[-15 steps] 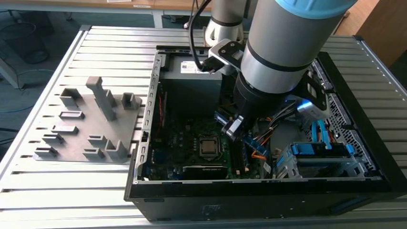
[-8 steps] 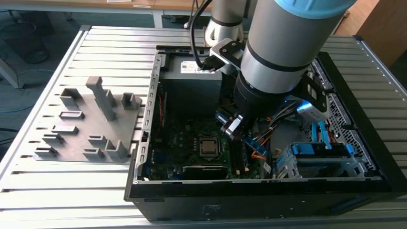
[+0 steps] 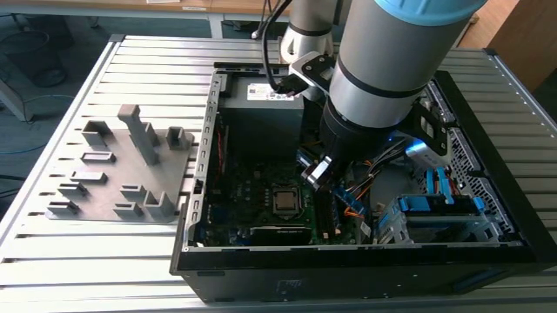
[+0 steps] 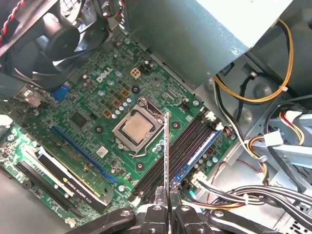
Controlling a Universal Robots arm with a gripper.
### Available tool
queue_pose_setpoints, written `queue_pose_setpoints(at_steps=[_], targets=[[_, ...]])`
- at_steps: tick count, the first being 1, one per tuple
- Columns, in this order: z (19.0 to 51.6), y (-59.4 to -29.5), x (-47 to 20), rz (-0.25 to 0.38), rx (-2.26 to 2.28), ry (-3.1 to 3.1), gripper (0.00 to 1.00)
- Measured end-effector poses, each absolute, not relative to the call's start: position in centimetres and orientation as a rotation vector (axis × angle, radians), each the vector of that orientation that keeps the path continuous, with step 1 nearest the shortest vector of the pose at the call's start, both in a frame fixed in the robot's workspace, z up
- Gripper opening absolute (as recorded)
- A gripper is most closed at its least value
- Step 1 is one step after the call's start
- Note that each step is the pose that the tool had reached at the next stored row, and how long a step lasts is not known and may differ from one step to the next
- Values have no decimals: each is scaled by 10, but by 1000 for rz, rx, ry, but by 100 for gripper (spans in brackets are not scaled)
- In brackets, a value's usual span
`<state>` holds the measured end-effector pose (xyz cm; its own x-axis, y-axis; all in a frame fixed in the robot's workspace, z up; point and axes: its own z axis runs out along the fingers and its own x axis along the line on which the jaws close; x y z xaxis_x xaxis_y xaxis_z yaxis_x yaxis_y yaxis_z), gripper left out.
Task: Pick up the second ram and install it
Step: 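Insert the second ram into the second slot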
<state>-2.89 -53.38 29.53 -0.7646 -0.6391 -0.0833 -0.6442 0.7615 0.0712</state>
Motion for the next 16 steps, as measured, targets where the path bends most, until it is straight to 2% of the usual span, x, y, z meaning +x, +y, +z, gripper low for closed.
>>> queue_pose_setpoints(at_steps=[16], targets=[[295, -534, -29, 144, -951, 2930, 14]])
